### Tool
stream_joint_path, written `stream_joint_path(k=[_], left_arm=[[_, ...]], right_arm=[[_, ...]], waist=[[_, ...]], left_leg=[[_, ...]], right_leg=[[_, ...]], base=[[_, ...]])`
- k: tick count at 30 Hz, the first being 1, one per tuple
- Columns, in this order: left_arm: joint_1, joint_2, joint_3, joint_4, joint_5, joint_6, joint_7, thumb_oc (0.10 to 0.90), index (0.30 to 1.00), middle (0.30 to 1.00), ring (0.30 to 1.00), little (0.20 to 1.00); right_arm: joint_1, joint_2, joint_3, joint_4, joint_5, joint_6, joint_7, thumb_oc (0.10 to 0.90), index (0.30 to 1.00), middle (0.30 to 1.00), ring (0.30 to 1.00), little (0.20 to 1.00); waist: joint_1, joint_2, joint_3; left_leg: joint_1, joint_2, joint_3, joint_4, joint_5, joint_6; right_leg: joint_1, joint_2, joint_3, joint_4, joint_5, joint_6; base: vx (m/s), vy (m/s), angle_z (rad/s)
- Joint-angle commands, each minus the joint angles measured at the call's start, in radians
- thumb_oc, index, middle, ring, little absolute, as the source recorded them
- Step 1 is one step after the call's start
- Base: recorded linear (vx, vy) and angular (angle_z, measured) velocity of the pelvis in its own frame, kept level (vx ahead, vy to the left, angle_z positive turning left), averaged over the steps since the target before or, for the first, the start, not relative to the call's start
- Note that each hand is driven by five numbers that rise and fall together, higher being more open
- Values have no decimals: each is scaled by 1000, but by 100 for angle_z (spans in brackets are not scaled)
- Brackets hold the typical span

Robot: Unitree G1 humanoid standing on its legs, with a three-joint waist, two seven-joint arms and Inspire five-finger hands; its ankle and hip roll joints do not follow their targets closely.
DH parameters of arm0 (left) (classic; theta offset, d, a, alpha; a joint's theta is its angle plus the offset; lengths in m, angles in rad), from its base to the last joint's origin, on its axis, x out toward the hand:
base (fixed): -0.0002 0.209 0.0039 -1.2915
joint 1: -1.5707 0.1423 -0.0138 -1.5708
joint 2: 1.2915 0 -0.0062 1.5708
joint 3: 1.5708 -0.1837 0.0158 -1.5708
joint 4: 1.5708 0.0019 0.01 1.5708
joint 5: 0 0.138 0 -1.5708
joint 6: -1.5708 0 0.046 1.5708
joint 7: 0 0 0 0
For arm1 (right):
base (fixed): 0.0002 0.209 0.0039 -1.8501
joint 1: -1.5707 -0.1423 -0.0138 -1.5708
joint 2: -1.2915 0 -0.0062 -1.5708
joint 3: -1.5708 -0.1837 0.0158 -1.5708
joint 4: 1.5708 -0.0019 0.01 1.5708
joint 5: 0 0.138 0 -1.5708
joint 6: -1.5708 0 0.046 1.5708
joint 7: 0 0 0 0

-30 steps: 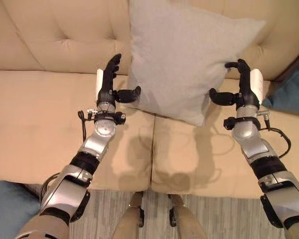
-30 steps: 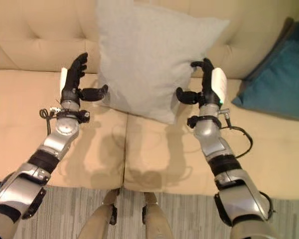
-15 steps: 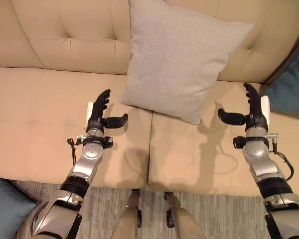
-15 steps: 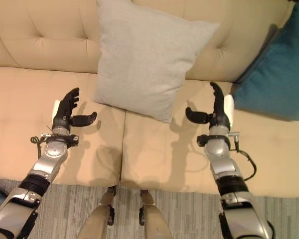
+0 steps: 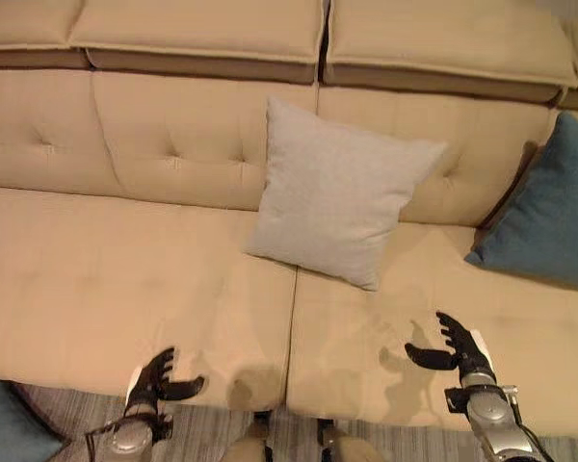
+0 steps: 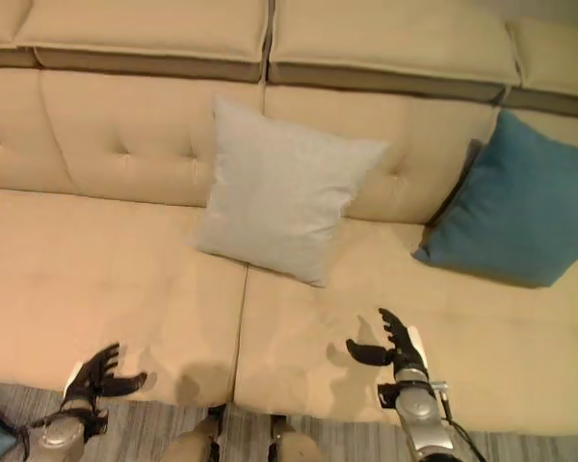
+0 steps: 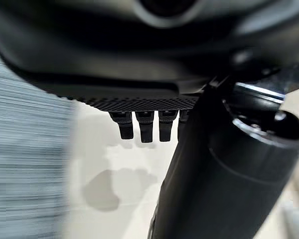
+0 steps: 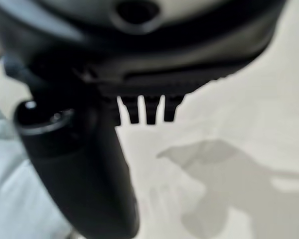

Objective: Pick up all the scattered cushions and arrange them neatly on the sofa.

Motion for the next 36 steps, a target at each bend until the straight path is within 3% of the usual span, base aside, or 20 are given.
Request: stream_joint_path(k=[1, 8, 14, 17, 19, 20, 21, 23, 24, 26, 30, 32, 34, 36], left_arm=[[-19, -9, -3, 72, 70, -31, -14, 800, 900, 900, 900, 900], [-10, -30, -9, 300, 191, -9, 6, 800, 900, 900, 900, 900], [-43, -42, -37, 318, 200, -8, 14, 800, 900, 900, 900, 900], [-73, -38, -53, 303, 185, -5, 20, 800, 900, 900, 900, 900], [-99, -32, -71, 293, 181, -5, 25, 800, 900, 900, 900, 900], [-118, -27, -89, 286, 182, -3, 30, 800, 900, 900, 900, 900], [-118, -27, -89, 286, 182, -3, 30, 800, 900, 900, 900, 900], [-138, -26, -103, 276, 177, -3, 34, 800, 900, 900, 900, 900], [-145, -26, -107, 275, 172, 0, 38, 800, 900, 900, 900, 900], [-150, -27, -102, 286, 167, 2, 42, 800, 900, 900, 900, 900], [-148, -38, -98, 297, 151, -1, 51, 800, 900, 900, 900, 900], [-159, -44, -97, 306, 132, 2, 62, 800, 900, 900, 900, 900], [-166, -45, -99, 307, 128, 1, 65, 800, 900, 900, 900, 900], [-185, -56, -118, 306, 128, 6, 69, 800, 900, 900, 900, 900]], right_arm=[[43, -29, -31, 22, -22, -56, 11, 800, 900, 900, 900, 900], [30, 29, 104, 306, -153, -32, 14, 800, 900, 900, 900, 900], [-1, 73, 162, 484, -205, 2, 4, 800, 900, 900, 900, 900], [-26, 84, 170, 524, -204, 24, -2, 800, 900, 900, 900, 900], [-42, 86, 171, 538, -198, 31, -6, 800, 900, 900, 900, 900], [-39, 93, 168, 543, -186, 32, -10, 800, 900, 900, 900, 900], [-39, 93, 168, 543, -186, 32, -10, 800, 900, 900, 900, 900], [-34, 105, 164, 554, -168, 41, -12, 800, 900, 900, 900, 900], [-31, 118, 159, 549, -147, 42, -11, 800, 900, 900, 900, 900], [-34, 123, 163, 549, -140, 43, -10, 800, 900, 900, 900, 900], [-69, 121, 178, 528, -146, 42, -17, 800, 900, 900, 900, 900], [-91, 109, 195, 509, -132, 38, -28, 800, 900, 900, 900, 900], [-93, 104, 197, 506, -124, 33, -32, 800, 900, 900, 900, 900], [-102, 88, 190, 501, -108, 30, -40, 800, 900, 900, 900, 900]], waist=[[20, -12, -156], [55, -34, -165], [85, -47, -152], [85, -44, -117], [75, -37, -96], [64, -37, -88], [63, -37, -90], [55, -36, -98], [56, -38, -107], [65, -46, -120], [108, -59, -137], [111, -52, -125], [109, -46, -114], [99, -26, -72]], left_leg=[[54, -14, 59, 6, -110, -9], [127, -18, 73, 14, -144, 16], [118, -30, 62, 35, -154, 36], [101, -33, 47, 38, -139, 48], [77, -34, 26, 48, -126, 54], [68, -42, 4, 52, -118, 56], [65, -42, 4, 52, -117, 56], [44, -48, -30, 60, -106, 57], [17, -51, -55, 65, -92, 53], [-12, -54, -64, 70, -81, 47], [-56, -52, -46, 61, -52, 33], [-117, -32, -47, 48, 21, -13], [-133, -28, -58, 39, 42, -25], [-178, -24, -55, 29, 76, -47]], right_leg=[[6, -47, -41, 16, -58, 61], [66, -54, -19, 22, -64, 72], [49, -67, -3, 42, -47, 86], [-16, -75, -2, 147, -45, 98], [-46, -63, 31, 228, -67, 105], [-42, -43, 78, 277, -87, 100], [-45, -43, 78, 276, -85, 100], [-24, -17, 145, 325, -121, 88], [13, -4, 192, 368, -144, 73], [55, -7, 203, 362, -145, 70], [130, -39, 137, 224, -204, 58], [113, 14, 164, 175, -242, 20], [106, 33, 168, 164, -245, 7], [85, 61, 125, 164, -242, -8]], base=[[26, 64, -1], [-8, 80, -8], [-89, 79, -14], [-200, 48, -9], [-249, 35, -8], [-159, 22, 3], [-131, 15, 29], [-147, -18, 60], [-207, -84, 65], [-217, -130, 59], [-165, -122, 6], [-295, -178, 6], [-205, -106, 55], [-420, -152, 67]])
